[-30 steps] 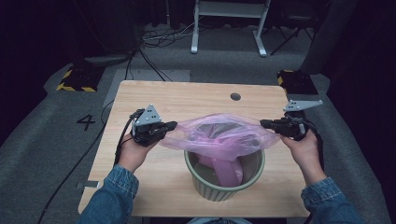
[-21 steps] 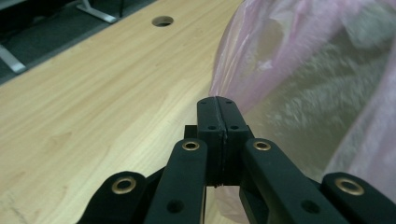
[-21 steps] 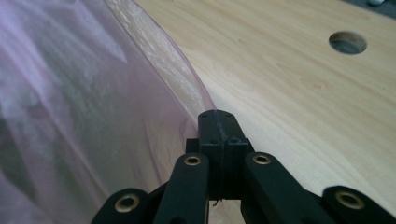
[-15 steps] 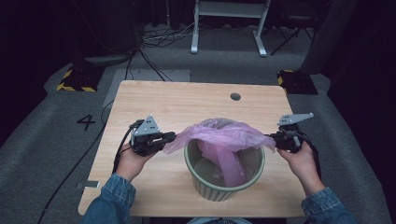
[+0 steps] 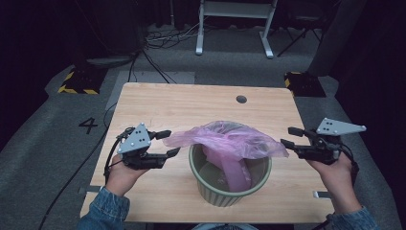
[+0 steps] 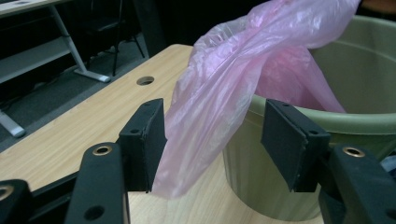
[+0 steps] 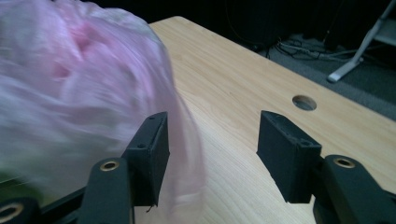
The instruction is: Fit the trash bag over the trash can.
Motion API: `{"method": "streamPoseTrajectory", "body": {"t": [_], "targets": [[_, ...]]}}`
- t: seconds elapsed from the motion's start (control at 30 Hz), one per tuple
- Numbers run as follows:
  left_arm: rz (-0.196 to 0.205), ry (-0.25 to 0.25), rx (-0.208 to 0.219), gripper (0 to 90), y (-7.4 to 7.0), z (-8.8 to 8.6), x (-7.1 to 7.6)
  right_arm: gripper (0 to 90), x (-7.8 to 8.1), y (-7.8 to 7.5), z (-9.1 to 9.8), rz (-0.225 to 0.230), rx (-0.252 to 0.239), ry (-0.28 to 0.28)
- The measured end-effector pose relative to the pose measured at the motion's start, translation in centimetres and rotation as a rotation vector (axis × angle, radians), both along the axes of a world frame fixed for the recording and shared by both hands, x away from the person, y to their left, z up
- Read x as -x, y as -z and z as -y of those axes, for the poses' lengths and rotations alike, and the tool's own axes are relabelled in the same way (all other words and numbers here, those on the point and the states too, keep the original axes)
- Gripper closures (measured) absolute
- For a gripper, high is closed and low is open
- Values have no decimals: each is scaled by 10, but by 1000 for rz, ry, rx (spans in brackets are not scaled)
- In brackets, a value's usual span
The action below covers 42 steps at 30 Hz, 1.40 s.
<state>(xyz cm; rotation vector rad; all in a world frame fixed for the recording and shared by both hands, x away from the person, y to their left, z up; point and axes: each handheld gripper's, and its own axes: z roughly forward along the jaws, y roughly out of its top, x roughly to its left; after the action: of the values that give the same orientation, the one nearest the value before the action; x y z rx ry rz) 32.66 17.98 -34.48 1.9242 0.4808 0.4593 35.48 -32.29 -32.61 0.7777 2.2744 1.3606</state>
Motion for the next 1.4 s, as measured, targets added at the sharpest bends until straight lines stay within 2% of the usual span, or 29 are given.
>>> {"method": "streamPoseTrajectory", "body": {"t": [0.13,0.23,0.3,0.4,0.5,0.57,0.67,0.7,0.77,0.9,1.07,1.23,1.4], "targets": [[-4,-16,-25,389,1,7,-9,427,15,-12,6,22,-5,-21],[-24,-12,-4,394,-2,11,-19,426,23,-22,11,33,-19,-48],[-40,-7,-11,401,-3,14,-26,421,25,-25,12,28,-29,-85],[-57,4,-42,429,-1,21,-32,420,27,-23,4,21,-16,-142],[-73,21,-39,484,1,26,-33,431,24,-14,-8,-2,7,-179],[-84,47,-30,583,1,28,-32,486,21,-9,-13,-12,9,-184],[-77,60,-29,754,-1,29,-30,731,18,-7,-17,-38,-4,-199],[-73,66,-26,809,-2,28,-28,811,18,-7,-18,-40,-8,-200],[-57,69,-15,868,-4,28,-25,899,19,-9,-19,-49,-5,-198],[-29,106,-4,886,-6,25,-12,900,26,-11,-21,-53,-10,-220],[6,164,2,888,-3,18,10,900,43,-8,-23,-64,7,-275],[14,217,-1,888,5,12,26,900,61,0,-19,-87,7,-324],[8,300,-18,891,19,8,39,900,74,14,-19,-132,18,-376]]}}
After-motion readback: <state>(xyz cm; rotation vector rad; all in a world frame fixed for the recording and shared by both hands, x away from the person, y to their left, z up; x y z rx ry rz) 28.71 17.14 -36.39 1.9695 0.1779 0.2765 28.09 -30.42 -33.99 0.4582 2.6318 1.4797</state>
